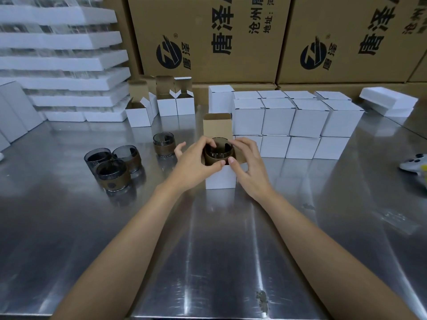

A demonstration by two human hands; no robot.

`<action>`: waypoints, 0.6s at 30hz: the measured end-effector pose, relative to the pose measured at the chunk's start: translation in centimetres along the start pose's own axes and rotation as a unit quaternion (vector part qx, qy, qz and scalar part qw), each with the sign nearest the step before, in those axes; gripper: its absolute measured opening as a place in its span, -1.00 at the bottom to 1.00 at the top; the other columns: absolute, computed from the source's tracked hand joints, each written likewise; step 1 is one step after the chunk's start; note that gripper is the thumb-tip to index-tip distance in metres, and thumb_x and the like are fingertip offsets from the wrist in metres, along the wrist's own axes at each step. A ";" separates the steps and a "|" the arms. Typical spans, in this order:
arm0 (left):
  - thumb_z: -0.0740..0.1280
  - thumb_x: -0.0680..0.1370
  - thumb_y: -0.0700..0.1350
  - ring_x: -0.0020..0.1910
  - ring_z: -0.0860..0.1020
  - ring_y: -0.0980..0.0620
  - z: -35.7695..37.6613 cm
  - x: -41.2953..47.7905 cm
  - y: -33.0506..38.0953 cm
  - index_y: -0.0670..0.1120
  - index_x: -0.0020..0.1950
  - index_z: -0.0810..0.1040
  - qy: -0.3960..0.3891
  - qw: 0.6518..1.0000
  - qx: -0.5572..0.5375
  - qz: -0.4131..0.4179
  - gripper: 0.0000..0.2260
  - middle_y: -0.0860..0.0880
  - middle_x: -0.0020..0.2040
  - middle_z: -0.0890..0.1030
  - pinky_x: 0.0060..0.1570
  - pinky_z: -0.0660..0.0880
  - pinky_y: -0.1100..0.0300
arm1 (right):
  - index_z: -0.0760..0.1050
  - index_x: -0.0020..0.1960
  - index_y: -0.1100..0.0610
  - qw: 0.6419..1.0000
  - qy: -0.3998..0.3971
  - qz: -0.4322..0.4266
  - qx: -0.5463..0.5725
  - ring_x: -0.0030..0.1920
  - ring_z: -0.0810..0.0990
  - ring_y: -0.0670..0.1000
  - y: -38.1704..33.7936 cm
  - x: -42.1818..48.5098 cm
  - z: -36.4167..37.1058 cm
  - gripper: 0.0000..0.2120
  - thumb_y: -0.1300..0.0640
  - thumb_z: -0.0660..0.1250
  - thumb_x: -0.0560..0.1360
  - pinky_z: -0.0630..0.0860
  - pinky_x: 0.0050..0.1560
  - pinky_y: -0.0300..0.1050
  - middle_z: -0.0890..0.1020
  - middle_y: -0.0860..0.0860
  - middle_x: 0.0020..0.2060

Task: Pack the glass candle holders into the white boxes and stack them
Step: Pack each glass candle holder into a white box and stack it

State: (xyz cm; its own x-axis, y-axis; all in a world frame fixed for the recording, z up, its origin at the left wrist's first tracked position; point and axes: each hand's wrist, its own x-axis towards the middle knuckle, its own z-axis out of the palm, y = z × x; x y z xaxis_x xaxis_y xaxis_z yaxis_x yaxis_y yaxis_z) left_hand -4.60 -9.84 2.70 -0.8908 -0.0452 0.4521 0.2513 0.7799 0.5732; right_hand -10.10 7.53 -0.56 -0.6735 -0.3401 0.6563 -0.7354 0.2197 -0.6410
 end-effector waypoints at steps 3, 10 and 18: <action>0.31 0.43 0.18 0.06 0.18 0.66 0.2 -0.1 0.0 0.13 0.06 0.33 0.008 1.000 0.005 0.011 -0.71 0.17 0.07 0.54 0.35 -0.03 0.10 | 0.46 0.29 0.06 1.000 0.010 -0.007 -0.006 0.45 0.27 -0.09 0.0 0.0 0.2 -0.71 0.05 0.23 0.59 0.20 0.44 -0.24 0.45 -0.13 0.27; 0.26 0.48 0.15 0.19 0.31 0.39 0.7 -0.3 -0.3 0.11 0.15 0.37 0.010 0.999 -0.019 0.043 -0.71 0.25 0.18 0.43 0.23 0.11 0.13 | 0.53 0.11 0.05 1.000 0.021 0.011 0.005 0.45 0.25 -0.11 -0.3 0.1 0.2 -0.78 -0.03 0.23 0.57 0.15 0.37 -0.39 0.53 -0.19 0.11; 0.27 0.52 0.08 0.19 0.35 0.31 1.2 -0.6 -0.4 -0.06 0.20 0.47 0.030 0.997 -0.041 0.056 -0.67 0.13 0.18 0.36 0.32 0.10 0.16 | 0.54 0.05 0.08 0.999 0.002 0.039 0.013 0.40 0.34 -0.04 -0.5 0.3 -0.1 -0.84 0.05 0.28 0.53 0.28 0.31 -0.26 0.57 -0.09 0.05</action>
State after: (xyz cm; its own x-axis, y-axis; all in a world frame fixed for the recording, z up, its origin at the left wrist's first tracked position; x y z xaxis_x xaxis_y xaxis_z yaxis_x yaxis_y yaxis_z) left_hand -4.62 -9.42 1.39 -0.8320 0.0000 0.5547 0.3796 0.7292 0.5693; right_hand -9.93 7.43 0.05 -0.7287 -0.3185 0.6063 -0.6792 0.2220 -0.6996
